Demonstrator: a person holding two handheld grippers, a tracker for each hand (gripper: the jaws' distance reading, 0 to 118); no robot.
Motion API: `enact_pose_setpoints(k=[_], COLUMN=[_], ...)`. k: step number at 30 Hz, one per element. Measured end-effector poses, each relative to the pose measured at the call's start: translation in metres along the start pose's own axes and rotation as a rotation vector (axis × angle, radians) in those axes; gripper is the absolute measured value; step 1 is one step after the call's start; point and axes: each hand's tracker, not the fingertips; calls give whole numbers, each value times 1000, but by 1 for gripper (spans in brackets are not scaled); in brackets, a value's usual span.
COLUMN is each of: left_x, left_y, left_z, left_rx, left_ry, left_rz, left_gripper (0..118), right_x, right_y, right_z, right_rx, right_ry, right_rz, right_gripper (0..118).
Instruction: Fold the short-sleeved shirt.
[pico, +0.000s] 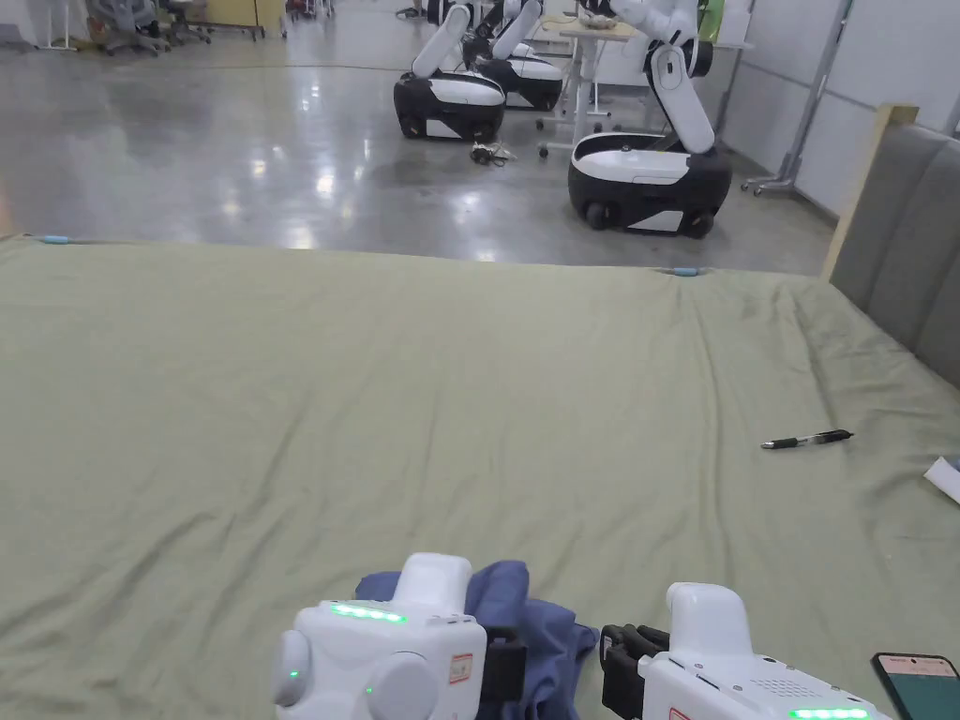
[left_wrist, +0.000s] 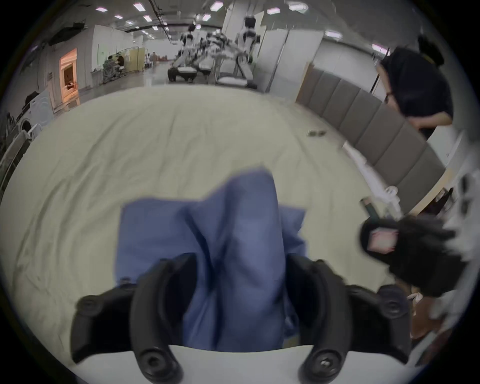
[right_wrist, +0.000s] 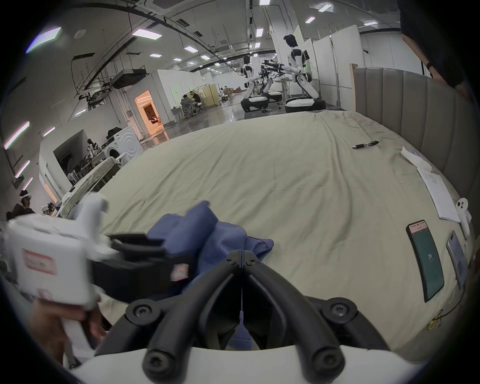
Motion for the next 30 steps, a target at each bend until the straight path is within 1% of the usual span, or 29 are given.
enact_pose_setpoints(k=[3,4,6,7,8,9,10,11,13,16,17,18,19,20,22,23,24,25,26,27,28,30], left_x=[-13,-22,-42,-46,-45,-41,-32,-21,5,21,17,5,-2,-6,-12,-20,-32,-43,-56,-68,-81,-94], left_y=[9,12,15,14,12,7,2,-5,-22,-40,-42,-37,-33,-30,-28,-29,-30,-32,-33,-32,-31,-30], left_z=[37,38,32,27,18,11,2,-9,-37,-67,-70,-64,-57,-44,-14,-1,13,20,27,30,31,21], left_rx=[137,152,90,70,39,17,-1,-34,-114,-154,-125,-95,-116,-97,35,79,95,90,77,58,43,7], left_ry=[-47,-62,-40,-34,-53,-103,-148,-164,-273,-219,-215,-250,-289,-268,-127,-73,-64,-58,-70,-79,-94,-127], left_rz=[56,81,182,214,212,206,204,202,197,141,159,229,296,289,182,148,148,157,193,241,277,332], left_gripper=[74,74,71,64,48,23,10,11,11,10,10,10,10,11,16,34,56,76,77,77,77,77], right_x=[-1,-1,-2,-2,-3,-3,-3,-4,-8,-15,-20,-25,-31,-35,-41,-41,-41,-41,-40,-39,-35,-25], right_y=[0,0,-1,-1,-1,0,0,0,2,4,4,5,5,6,5,3,-1,-5,-11,-18,-23,-27], right_z=[0,0,-1,-2,-2,-3,-4,-5,-7,-11,-15,-19,-26,-33,-48,-57,-66,-75,-86,-93,-96,-95], right_rx=[2,1,-2,-3,-5,-6,-7,-8,-13,-23,-32,-38,-43,-54,-76,-94,-126,-181,-240,-253,-231,-198], right_ry=[9,10,11,10,10,13,14,12,8,23,44,66,83,101,127,141,136,99,41,-10,-12,34], right_rz=[1,3,9,10,11,10,11,15,28,53,66,80,93,100,88,70,59,60,81,112,105,-21], right_gripper=[1,1,1,1,1,1,1,1,1,1,1,1,1,1,1,1,1,1,1,1,1,1])
